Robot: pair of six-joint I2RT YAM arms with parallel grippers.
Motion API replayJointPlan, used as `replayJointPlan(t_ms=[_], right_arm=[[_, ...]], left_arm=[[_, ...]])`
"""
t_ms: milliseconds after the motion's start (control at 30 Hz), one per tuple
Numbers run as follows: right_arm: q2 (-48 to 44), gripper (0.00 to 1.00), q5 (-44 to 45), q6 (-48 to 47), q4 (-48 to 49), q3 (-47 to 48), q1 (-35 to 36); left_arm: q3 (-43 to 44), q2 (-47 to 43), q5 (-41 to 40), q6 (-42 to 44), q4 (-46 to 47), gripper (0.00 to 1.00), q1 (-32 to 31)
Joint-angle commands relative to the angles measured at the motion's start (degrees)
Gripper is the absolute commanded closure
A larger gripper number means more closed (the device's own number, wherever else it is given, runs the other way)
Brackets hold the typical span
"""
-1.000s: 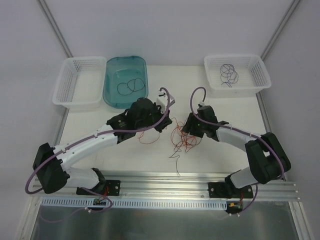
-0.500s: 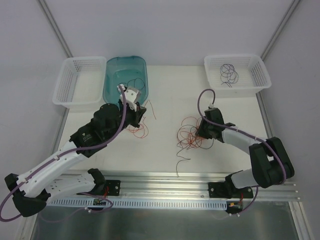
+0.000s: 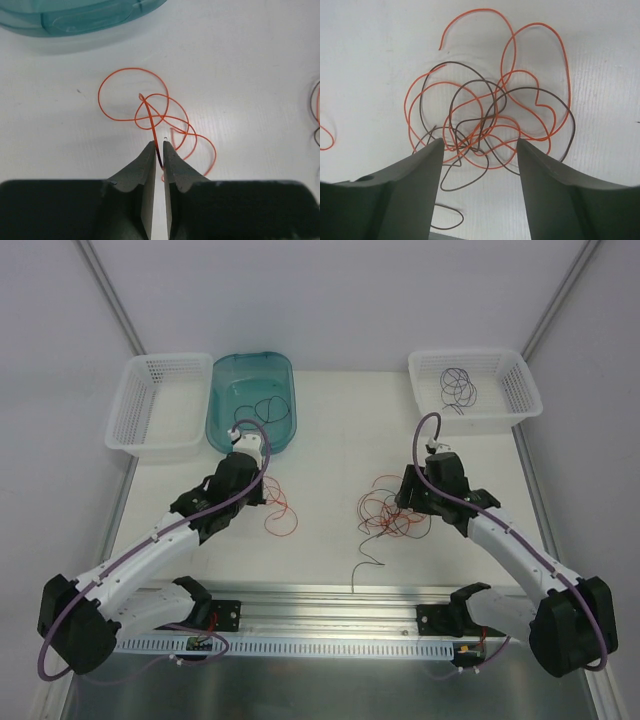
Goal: Untangle the cables
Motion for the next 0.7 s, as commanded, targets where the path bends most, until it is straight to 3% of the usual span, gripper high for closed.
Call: replayJointPlan(t_ms=[0, 100, 133, 200, 233, 267, 500, 600, 667], right_arm=[[-4.5, 0.35, -1.4, -3.3, -4.0, 2.5, 1.5], [-6.8, 0.23, -1.4, -4.3, -4.9, 2.9, 2.4], [-7.2, 0.2, -1.3, -4.4, -5.2, 2.9, 2.4], [-8.0, 0.19, -1.2, -4.7, -5.4, 2.9, 2.4], [-8.1, 0.18, -1.3, -4.6, -5.4, 2.8, 2.3], [-8.2, 0.18, -1.5, -4.7, -5.4, 2.5, 2.3], [-8.3, 0.18, -2.6, -4.9, -4.8, 1.2, 2.3], [-8.5, 0.18, -2.9, -5.3, -4.4, 0.8, 2.3], [-8.6, 0.18, -2.8, -5.7, -4.1, 0.4, 2.3]], left_arm=[[-2.4, 2.2, -0.9, -4.8, 2.6, 0.88, 2.5], [-4.0, 4.4, 0.3, -6.2, 5.6, 0.79, 4.0], [-4.3, 5.0, 1.2, -6.6, 6.3, 0.7, 4.2], [-5.4, 6.7, 1.7, -7.0, 8.6, 0.61, 4.5], [-5.6, 7.4, 1.9, -7.6, 9.0, 0.47, 4.5], [-5.8, 8.0, 2.0, -7.7, 9.8, 0.41, 4.6], [-6.7, 13.2, 7.6, -7.8, 11.8, 0.15, 4.7], [-7.1, 12.8, 14.2, -1.0, 12.9, 0.03, 4.6], [-6.9, 12.2, 15.2, 7.5, 12.8, 0.01, 3.4]])
